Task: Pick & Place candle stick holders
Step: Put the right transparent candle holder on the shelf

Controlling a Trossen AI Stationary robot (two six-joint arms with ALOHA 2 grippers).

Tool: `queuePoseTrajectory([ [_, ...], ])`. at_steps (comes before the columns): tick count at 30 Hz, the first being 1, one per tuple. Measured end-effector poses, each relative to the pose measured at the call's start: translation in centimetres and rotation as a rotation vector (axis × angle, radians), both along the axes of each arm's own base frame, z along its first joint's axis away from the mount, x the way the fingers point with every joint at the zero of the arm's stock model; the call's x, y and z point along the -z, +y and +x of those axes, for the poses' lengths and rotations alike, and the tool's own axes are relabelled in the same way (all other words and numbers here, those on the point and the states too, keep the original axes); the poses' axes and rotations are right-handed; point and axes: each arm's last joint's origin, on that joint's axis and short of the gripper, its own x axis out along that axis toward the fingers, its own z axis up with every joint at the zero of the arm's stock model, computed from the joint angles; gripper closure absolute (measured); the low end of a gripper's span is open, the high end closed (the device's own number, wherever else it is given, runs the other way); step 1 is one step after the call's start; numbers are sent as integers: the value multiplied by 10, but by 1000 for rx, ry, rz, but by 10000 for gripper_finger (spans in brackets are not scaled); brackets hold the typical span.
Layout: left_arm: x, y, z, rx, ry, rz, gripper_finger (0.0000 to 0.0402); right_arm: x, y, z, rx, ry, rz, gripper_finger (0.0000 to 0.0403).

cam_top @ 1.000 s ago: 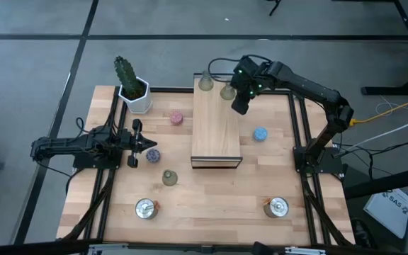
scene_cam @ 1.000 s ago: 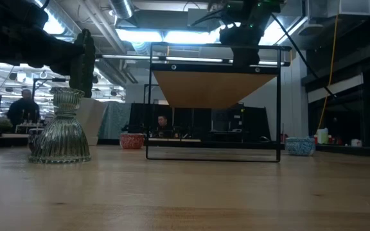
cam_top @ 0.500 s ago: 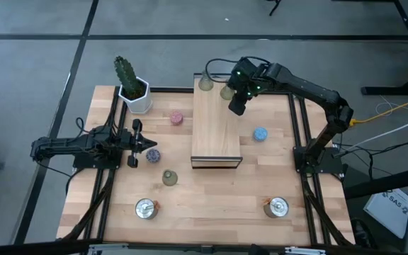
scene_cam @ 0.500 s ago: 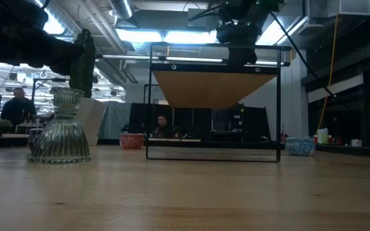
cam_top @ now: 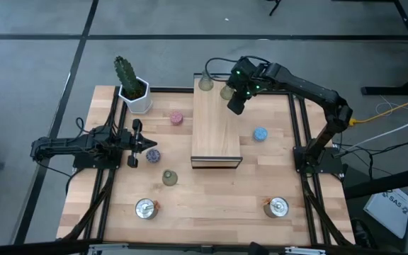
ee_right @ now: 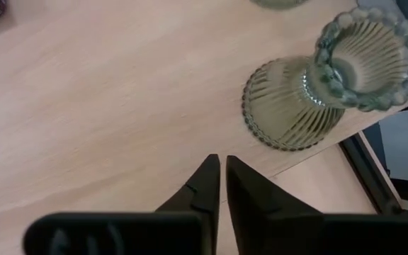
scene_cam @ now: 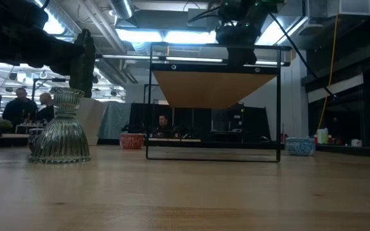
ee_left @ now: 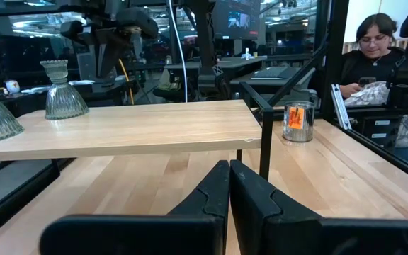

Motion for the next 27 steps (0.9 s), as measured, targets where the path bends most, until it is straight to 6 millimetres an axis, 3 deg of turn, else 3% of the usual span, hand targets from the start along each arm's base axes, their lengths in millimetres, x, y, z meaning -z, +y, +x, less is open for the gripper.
queuePoseTrajectory([
  [18,0,0,0,0,0,0,395,2,-4,2,26,10,-36,401],
  [27,0,0,0,0,0,0,395,13,-17,3,60,42,-42,402],
])
